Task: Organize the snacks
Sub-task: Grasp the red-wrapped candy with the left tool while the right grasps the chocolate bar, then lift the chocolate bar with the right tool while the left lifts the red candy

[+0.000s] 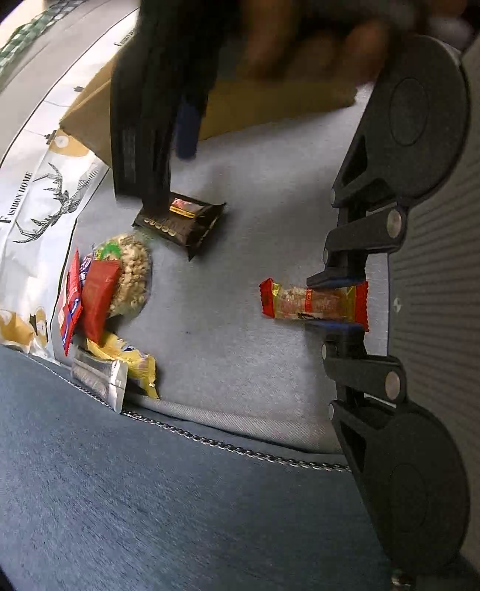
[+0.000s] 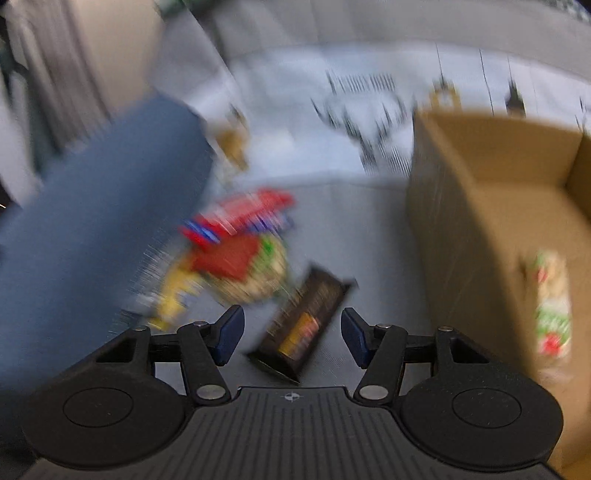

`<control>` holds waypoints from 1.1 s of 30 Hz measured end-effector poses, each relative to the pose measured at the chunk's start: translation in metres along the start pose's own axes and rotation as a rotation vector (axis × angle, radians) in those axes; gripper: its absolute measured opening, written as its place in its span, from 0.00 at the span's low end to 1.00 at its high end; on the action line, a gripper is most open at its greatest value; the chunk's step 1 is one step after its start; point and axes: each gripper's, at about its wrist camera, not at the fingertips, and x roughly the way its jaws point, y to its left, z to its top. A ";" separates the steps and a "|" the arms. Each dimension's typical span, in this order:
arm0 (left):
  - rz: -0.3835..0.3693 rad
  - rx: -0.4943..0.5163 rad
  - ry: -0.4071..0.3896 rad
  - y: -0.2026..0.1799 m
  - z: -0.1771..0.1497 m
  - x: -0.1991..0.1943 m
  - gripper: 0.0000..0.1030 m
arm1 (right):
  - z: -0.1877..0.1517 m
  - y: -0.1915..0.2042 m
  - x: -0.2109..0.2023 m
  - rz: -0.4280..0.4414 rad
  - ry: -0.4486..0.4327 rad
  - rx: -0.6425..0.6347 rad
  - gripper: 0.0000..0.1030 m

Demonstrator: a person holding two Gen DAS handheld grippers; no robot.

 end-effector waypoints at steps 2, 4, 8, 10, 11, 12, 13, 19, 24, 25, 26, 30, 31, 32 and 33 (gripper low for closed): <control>-0.005 -0.004 0.001 0.003 -0.001 0.000 0.18 | -0.005 0.000 0.025 -0.044 0.050 0.018 0.69; -0.013 -0.002 0.002 0.005 0.000 0.000 0.18 | -0.004 0.004 0.045 -0.085 0.084 0.023 0.72; -0.015 0.012 -0.004 0.003 -0.001 -0.001 0.19 | -0.002 0.011 0.064 -0.093 0.118 -0.039 0.59; -0.016 0.012 -0.007 0.003 -0.001 -0.001 0.19 | -0.004 0.014 0.064 -0.110 0.114 -0.083 0.41; -0.017 0.011 -0.009 0.003 -0.001 -0.001 0.19 | -0.004 0.014 0.061 -0.101 0.116 -0.091 0.41; -0.018 0.010 -0.011 0.003 -0.001 -0.001 0.19 | -0.005 0.011 0.058 -0.078 0.123 -0.085 0.41; -0.021 0.007 -0.013 0.003 -0.001 -0.001 0.19 | -0.008 0.008 0.051 -0.054 0.126 -0.083 0.40; -0.054 -0.022 -0.024 0.006 -0.001 -0.004 0.19 | -0.048 0.009 -0.012 0.055 0.102 -0.235 0.40; -0.076 -0.062 -0.039 0.006 0.000 -0.007 0.19 | -0.088 0.001 -0.059 0.139 0.066 -0.310 0.40; -0.078 -0.065 -0.041 0.006 0.000 -0.007 0.19 | -0.096 -0.002 -0.065 0.146 0.051 -0.325 0.40; -0.075 -0.064 -0.042 0.005 0.001 -0.007 0.19 | -0.104 -0.006 -0.070 0.157 0.039 -0.329 0.40; -0.051 -0.033 -0.035 -0.004 0.003 -0.003 0.19 | -0.124 -0.028 -0.071 0.168 0.046 -0.268 0.40; -0.047 -0.023 -0.030 -0.007 0.004 -0.001 0.19 | -0.127 -0.031 -0.070 0.156 0.045 -0.268 0.40; -0.042 -0.013 -0.023 -0.010 0.004 0.001 0.19 | -0.127 -0.033 -0.069 0.147 0.044 -0.259 0.40; -0.035 -0.003 -0.016 -0.012 0.005 0.003 0.19 | -0.128 -0.035 -0.068 0.142 0.045 -0.244 0.41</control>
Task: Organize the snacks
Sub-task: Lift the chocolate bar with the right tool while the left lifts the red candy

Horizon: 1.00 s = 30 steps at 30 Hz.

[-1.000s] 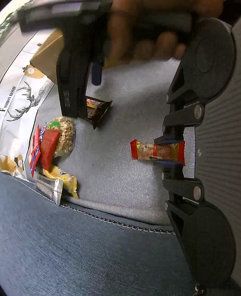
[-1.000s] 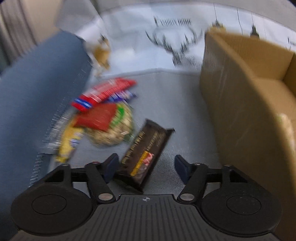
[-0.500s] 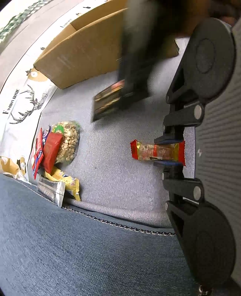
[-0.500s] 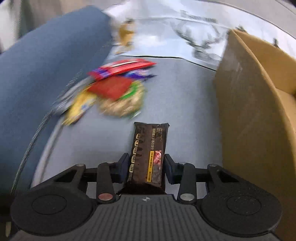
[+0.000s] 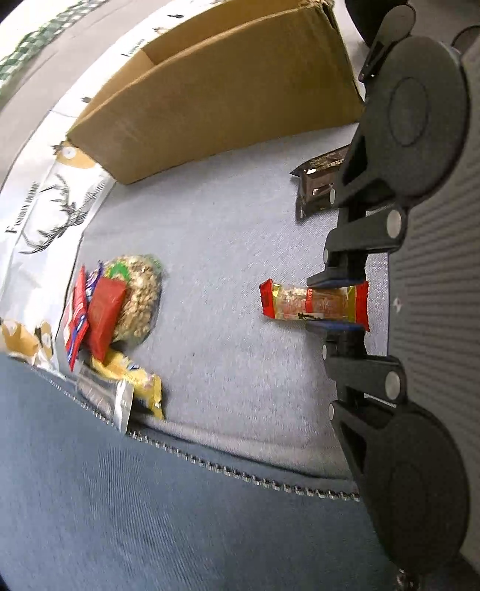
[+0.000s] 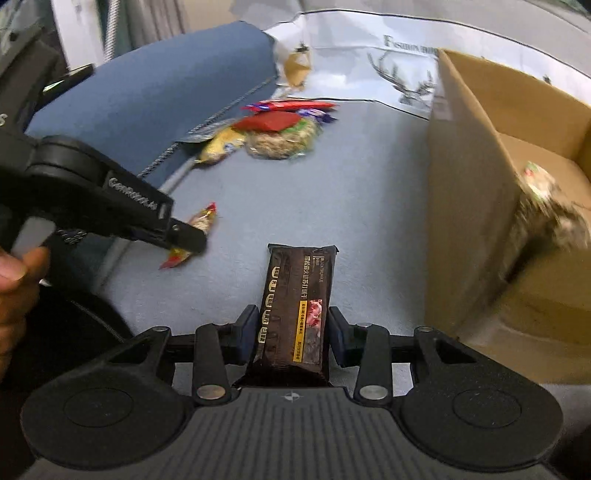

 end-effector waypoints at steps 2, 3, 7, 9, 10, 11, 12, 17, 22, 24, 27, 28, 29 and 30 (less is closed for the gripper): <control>0.011 0.022 0.006 -0.004 0.001 0.002 0.19 | -0.001 -0.005 0.004 0.001 0.007 0.023 0.41; 0.015 0.029 0.008 -0.006 0.002 0.003 0.19 | -0.003 -0.007 0.005 0.004 0.011 0.027 0.41; 0.022 0.026 0.010 -0.006 0.002 0.005 0.22 | -0.010 -0.009 0.002 0.011 -0.009 0.002 0.42; 0.025 0.028 0.012 -0.007 0.002 0.005 0.22 | -0.013 -0.011 0.001 0.016 -0.009 -0.003 0.42; 0.029 0.032 0.013 -0.008 0.003 0.006 0.22 | -0.013 -0.012 0.001 0.020 -0.008 0.000 0.43; 0.034 0.039 0.014 -0.010 0.003 0.006 0.22 | -0.012 -0.013 0.001 0.025 -0.008 0.004 0.43; 0.040 0.048 0.015 -0.011 0.003 0.007 0.22 | -0.012 -0.015 0.001 0.029 -0.007 0.009 0.43; 0.053 0.086 0.020 -0.017 0.002 0.008 0.27 | -0.013 -0.017 0.000 0.036 -0.005 0.015 0.47; 0.067 0.100 0.022 -0.020 -0.001 0.007 0.27 | -0.011 -0.018 -0.001 0.038 -0.002 0.027 0.51; 0.073 0.108 0.022 -0.022 -0.001 0.007 0.27 | -0.011 -0.019 -0.001 0.036 -0.001 0.030 0.51; 0.083 0.123 0.022 -0.024 -0.002 0.007 0.27 | -0.011 -0.020 -0.002 0.035 -0.001 0.033 0.51; 0.086 0.127 0.022 -0.025 -0.002 0.007 0.27 | -0.011 -0.020 -0.003 0.033 -0.001 0.032 0.51; 0.089 0.131 0.022 -0.026 -0.002 0.007 0.27 | -0.011 -0.019 -0.003 0.032 -0.001 0.030 0.51; 0.092 0.135 0.022 -0.027 -0.003 0.007 0.27 | -0.011 -0.019 -0.003 0.030 -0.001 0.026 0.50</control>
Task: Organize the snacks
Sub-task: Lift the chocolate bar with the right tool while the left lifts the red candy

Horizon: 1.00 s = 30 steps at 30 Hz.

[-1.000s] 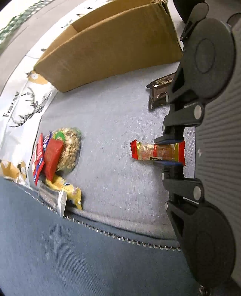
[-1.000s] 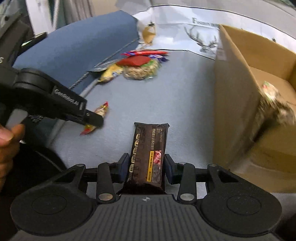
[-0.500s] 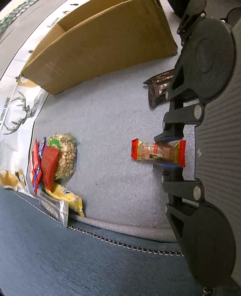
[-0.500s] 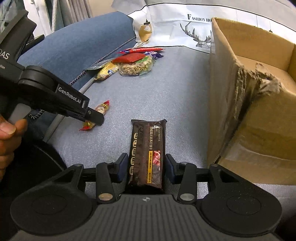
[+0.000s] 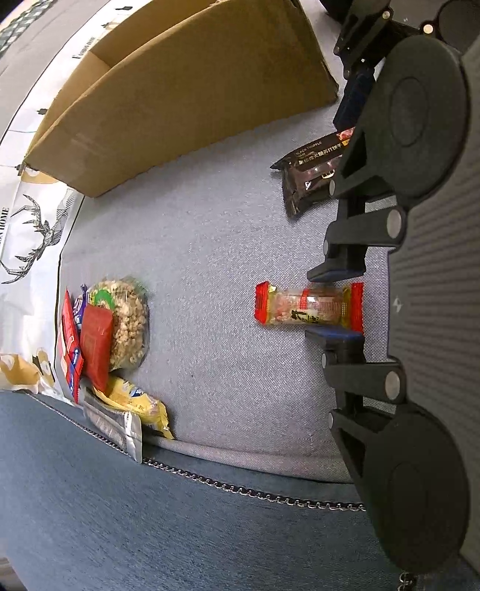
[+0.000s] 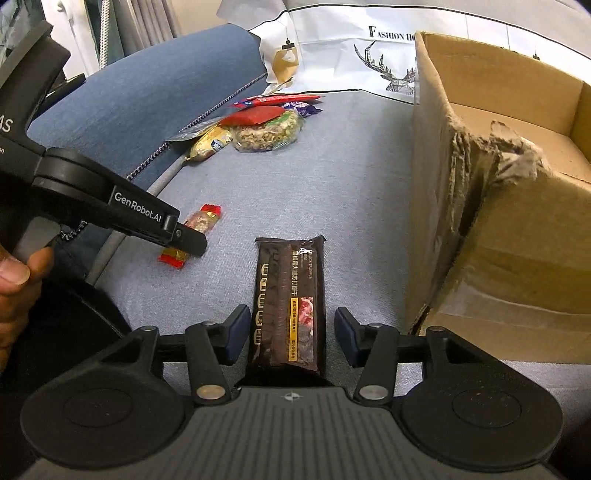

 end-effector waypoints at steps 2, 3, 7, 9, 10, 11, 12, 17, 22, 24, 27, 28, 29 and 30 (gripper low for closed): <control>0.005 0.008 0.001 -0.001 0.000 0.000 0.27 | -0.001 0.001 0.000 -0.002 -0.001 -0.008 0.45; 0.009 0.012 0.002 -0.002 0.000 0.000 0.26 | -0.001 0.001 0.000 -0.001 0.000 -0.013 0.41; 0.025 0.024 0.000 -0.004 0.000 0.001 0.20 | -0.003 0.003 -0.001 -0.008 -0.005 -0.043 0.40; 0.022 0.025 -0.006 -0.003 0.000 0.000 0.18 | -0.004 0.005 -0.002 -0.012 -0.010 -0.060 0.40; 0.016 0.022 -0.010 -0.003 0.000 -0.001 0.18 | -0.004 0.006 -0.003 -0.014 -0.014 -0.065 0.40; 0.009 0.017 -0.018 -0.002 -0.001 -0.002 0.18 | -0.004 0.006 -0.005 -0.014 -0.019 -0.069 0.40; 0.000 0.011 -0.030 0.000 -0.001 -0.004 0.18 | -0.004 0.007 -0.007 -0.012 -0.026 -0.074 0.40; -0.039 -0.017 -0.084 0.005 -0.003 -0.015 0.18 | 0.001 0.012 -0.027 0.004 -0.079 -0.103 0.40; -0.067 -0.017 -0.128 0.005 -0.003 -0.023 0.18 | 0.012 0.014 -0.060 0.017 -0.152 -0.133 0.40; -0.076 -0.004 -0.151 0.003 -0.005 -0.027 0.18 | 0.018 0.009 -0.077 0.018 -0.190 -0.129 0.40; -0.081 0.017 -0.183 -0.002 -0.007 -0.033 0.18 | 0.027 -0.004 -0.103 0.010 -0.254 -0.125 0.40; -0.080 0.023 -0.189 -0.004 -0.009 -0.035 0.18 | 0.029 -0.009 -0.112 0.006 -0.280 -0.124 0.40; -0.077 0.027 -0.196 -0.006 -0.010 -0.037 0.18 | 0.032 -0.015 -0.120 0.002 -0.301 -0.123 0.40; -0.074 0.033 -0.205 -0.008 -0.012 -0.039 0.18 | 0.033 -0.022 -0.129 -0.004 -0.325 -0.121 0.40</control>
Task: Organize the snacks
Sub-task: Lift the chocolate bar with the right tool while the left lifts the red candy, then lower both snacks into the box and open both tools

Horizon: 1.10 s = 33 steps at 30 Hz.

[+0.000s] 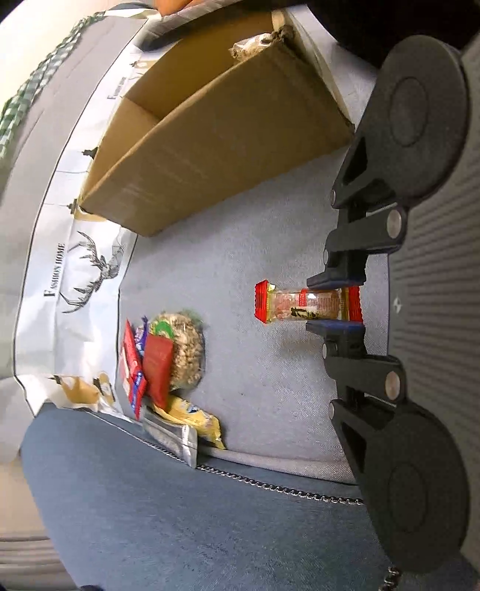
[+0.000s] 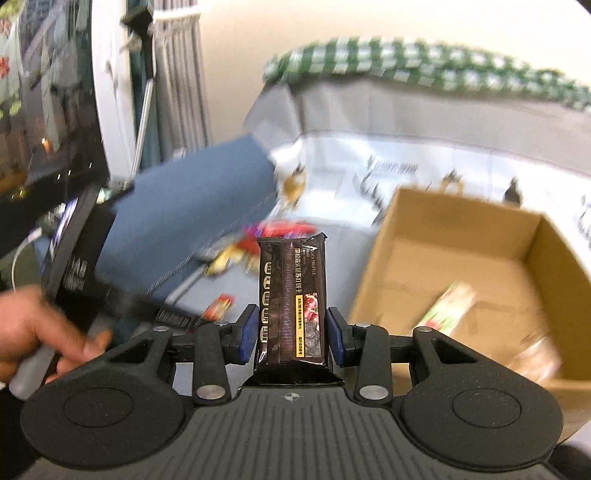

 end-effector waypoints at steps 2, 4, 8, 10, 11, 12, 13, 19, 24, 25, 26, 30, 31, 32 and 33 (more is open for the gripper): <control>0.001 0.016 -0.021 -0.004 -0.002 -0.006 0.18 | 0.008 -0.017 -0.015 -0.022 -0.050 0.009 0.40; 0.003 0.020 -0.033 -0.008 -0.004 -0.011 0.18 | 0.014 -0.037 -0.027 -0.046 -0.097 0.028 0.40; 0.012 0.019 -0.050 -0.016 -0.007 -0.020 0.18 | 0.019 -0.081 -0.043 -0.114 -0.176 0.109 0.40; 0.011 0.011 -0.051 -0.019 -0.008 -0.024 0.18 | 0.014 -0.102 -0.043 -0.153 -0.196 0.173 0.40; 0.010 0.009 -0.051 -0.021 -0.008 -0.026 0.18 | 0.011 -0.109 -0.041 -0.166 -0.199 0.207 0.40; 0.009 0.008 -0.050 -0.023 -0.007 -0.027 0.18 | 0.008 -0.118 -0.040 -0.175 -0.203 0.258 0.40; 0.006 0.006 -0.050 -0.026 -0.007 -0.029 0.18 | 0.005 -0.123 -0.040 -0.183 -0.218 0.292 0.40; -0.017 -0.001 -0.077 -0.048 0.011 -0.039 0.18 | -0.002 -0.124 -0.033 -0.203 -0.254 0.313 0.40; -0.053 0.017 -0.126 -0.076 0.039 -0.048 0.18 | -0.008 -0.126 -0.038 -0.188 -0.252 0.328 0.40; -0.062 0.020 -0.136 -0.082 0.045 -0.050 0.18 | -0.009 -0.127 -0.039 -0.187 -0.253 0.339 0.40; -0.074 0.024 -0.148 -0.089 0.051 -0.052 0.18 | -0.009 -0.129 -0.039 -0.187 -0.253 0.349 0.40; -0.118 0.043 -0.186 -0.116 0.069 -0.057 0.18 | -0.011 -0.134 -0.040 -0.187 -0.252 0.382 0.40; -0.127 0.047 -0.189 -0.122 0.072 -0.058 0.18 | -0.011 -0.135 -0.039 -0.190 -0.249 0.386 0.40; -0.138 0.052 -0.190 -0.129 0.076 -0.057 0.18 | -0.010 -0.136 -0.038 -0.194 -0.244 0.389 0.40; -0.148 0.057 -0.189 -0.136 0.079 -0.057 0.18 | -0.010 -0.136 -0.037 -0.198 -0.238 0.391 0.40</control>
